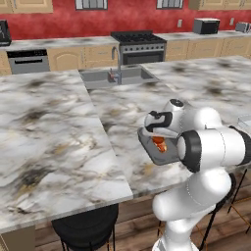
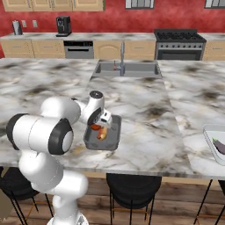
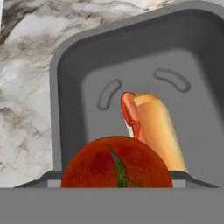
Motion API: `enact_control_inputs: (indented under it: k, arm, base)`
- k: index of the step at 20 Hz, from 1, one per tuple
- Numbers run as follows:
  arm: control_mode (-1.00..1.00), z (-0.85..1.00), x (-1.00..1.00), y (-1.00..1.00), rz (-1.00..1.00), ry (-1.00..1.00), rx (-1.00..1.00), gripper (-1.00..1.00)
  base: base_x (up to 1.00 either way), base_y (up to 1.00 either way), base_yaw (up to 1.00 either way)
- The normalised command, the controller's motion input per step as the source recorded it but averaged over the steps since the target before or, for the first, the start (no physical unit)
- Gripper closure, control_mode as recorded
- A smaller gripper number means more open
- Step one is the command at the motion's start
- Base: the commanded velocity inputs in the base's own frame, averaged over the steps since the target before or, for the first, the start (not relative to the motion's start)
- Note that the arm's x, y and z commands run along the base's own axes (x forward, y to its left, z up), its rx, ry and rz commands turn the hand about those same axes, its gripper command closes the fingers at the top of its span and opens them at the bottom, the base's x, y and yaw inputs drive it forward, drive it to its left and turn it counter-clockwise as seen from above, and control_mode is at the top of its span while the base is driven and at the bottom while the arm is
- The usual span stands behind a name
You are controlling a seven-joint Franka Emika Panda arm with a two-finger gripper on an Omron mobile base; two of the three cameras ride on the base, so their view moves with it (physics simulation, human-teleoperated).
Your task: Place one cooked food and one vegetable from the large plate to each tupperware container.
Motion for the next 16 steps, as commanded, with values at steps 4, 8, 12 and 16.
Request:
enact_control_inputs:
  k: [4,8,12,16]
  arm:
    - [-1.00,-0.44,0.10,0.00,0.04,0.00,0.00,1.00]
    - [-1.00,-0.48,0.11,0.00,0.04,0.00,0.00,1.00]
    - [-1.00,-0.42,0.17,0.00,0.02,0.00,0.00,1.00]
    - [-1.00,-0.44,0.26,0.00,0.00,0.02,0.00,-1.00]
  base:
    - [0.00,0.00,0.00]
    - [0.00,0.00,0.00]
    - [0.00,0.00,0.00]
    - [0.00,0.00,0.00]
